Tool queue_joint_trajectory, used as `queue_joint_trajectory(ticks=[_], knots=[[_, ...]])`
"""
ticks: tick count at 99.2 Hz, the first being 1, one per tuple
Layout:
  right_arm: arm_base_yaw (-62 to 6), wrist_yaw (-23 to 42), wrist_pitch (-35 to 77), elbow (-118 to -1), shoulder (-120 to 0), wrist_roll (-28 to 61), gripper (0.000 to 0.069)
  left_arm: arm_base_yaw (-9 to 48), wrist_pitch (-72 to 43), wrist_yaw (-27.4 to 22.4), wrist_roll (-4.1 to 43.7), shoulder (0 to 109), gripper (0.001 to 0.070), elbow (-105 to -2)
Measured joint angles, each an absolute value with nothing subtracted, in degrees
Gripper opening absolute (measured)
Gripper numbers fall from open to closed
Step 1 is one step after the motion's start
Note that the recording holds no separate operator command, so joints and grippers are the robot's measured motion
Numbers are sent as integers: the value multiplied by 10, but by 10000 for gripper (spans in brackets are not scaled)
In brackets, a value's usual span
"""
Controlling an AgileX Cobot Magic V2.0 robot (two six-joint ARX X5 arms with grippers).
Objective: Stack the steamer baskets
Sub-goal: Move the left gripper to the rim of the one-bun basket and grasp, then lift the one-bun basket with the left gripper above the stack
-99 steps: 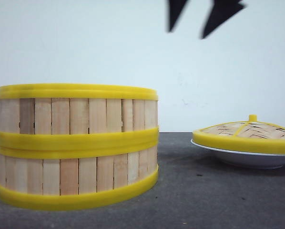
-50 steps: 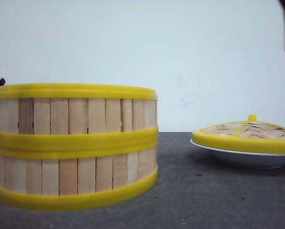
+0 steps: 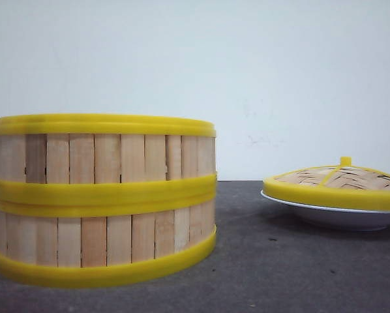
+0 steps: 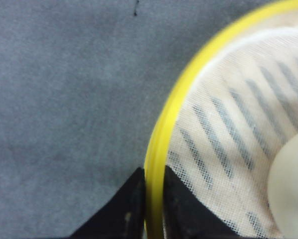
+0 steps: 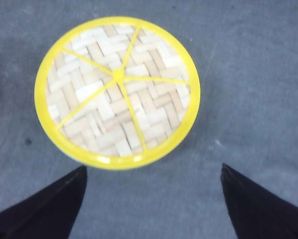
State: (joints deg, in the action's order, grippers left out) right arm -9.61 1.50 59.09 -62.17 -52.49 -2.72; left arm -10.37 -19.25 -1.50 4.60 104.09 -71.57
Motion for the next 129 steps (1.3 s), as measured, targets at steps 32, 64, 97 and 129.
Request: queue_joint_trajectory(ticks=[32,64,97,129], knots=[[-96,10,624,-622,-474,-27,529,-107,-245,-45,43,1045,25,-769],[-96,11,636,-622,-443,-27,529,-110,-384,-63,36,1045,25,-923],[-96,-1,641,-622,-441,-27,529,-98,-520,-107,15,1012,25,-1020],[-96,-19,641,-622,-441,-18,529,-59,-590,-116,-10,854,25,-1029]])
